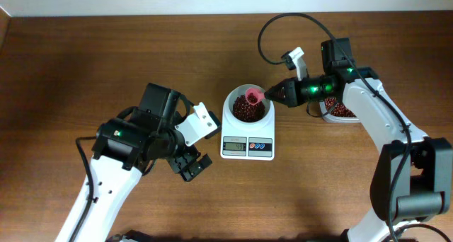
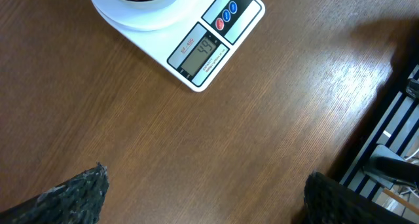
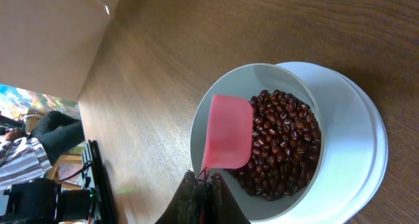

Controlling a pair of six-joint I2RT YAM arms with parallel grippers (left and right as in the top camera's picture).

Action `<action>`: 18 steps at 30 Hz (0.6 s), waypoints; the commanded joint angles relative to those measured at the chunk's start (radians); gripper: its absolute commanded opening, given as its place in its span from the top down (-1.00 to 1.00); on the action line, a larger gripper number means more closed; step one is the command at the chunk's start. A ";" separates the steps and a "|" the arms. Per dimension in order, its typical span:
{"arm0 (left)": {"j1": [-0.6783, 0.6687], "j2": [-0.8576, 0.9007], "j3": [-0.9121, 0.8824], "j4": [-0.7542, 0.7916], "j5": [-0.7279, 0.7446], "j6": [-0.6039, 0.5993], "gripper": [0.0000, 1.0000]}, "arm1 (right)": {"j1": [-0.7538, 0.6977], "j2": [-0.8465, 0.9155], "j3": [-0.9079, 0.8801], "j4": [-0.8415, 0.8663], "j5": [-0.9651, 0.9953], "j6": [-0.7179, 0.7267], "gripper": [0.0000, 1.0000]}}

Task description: Scoop and weigh 50g on scale

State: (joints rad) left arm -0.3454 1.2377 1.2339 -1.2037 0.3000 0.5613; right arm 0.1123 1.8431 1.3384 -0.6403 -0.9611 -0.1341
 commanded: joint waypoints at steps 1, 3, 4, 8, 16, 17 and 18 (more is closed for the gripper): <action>0.003 -0.007 -0.003 0.002 0.011 0.016 -0.98 | 0.006 -0.019 0.000 0.006 -0.008 0.008 0.92; 0.003 -0.007 -0.003 0.002 0.011 0.016 -0.98 | 0.006 -0.019 0.000 0.009 -0.008 0.008 0.92; 0.003 -0.007 -0.003 0.002 0.011 0.016 -0.98 | 0.006 -0.019 0.000 0.009 -0.008 0.009 0.92; 0.003 -0.007 -0.003 0.002 0.011 0.016 -0.98 | 0.006 -0.019 0.000 0.009 -0.007 0.009 0.92; 0.003 -0.007 -0.003 0.002 0.011 0.016 -0.98 | 0.005 -0.019 0.000 0.010 -0.043 0.012 0.92; 0.003 -0.007 -0.003 0.002 0.011 0.016 -0.98 | 0.005 -0.019 0.000 0.010 -0.065 0.012 0.92; 0.003 -0.007 -0.003 0.002 0.011 0.016 -0.98 | 0.005 -0.019 0.000 0.010 -0.083 0.012 0.92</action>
State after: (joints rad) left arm -0.3454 1.2377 1.2339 -1.2034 0.3000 0.5610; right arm 0.1123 1.8431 1.3384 -0.6342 -0.9749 -0.1276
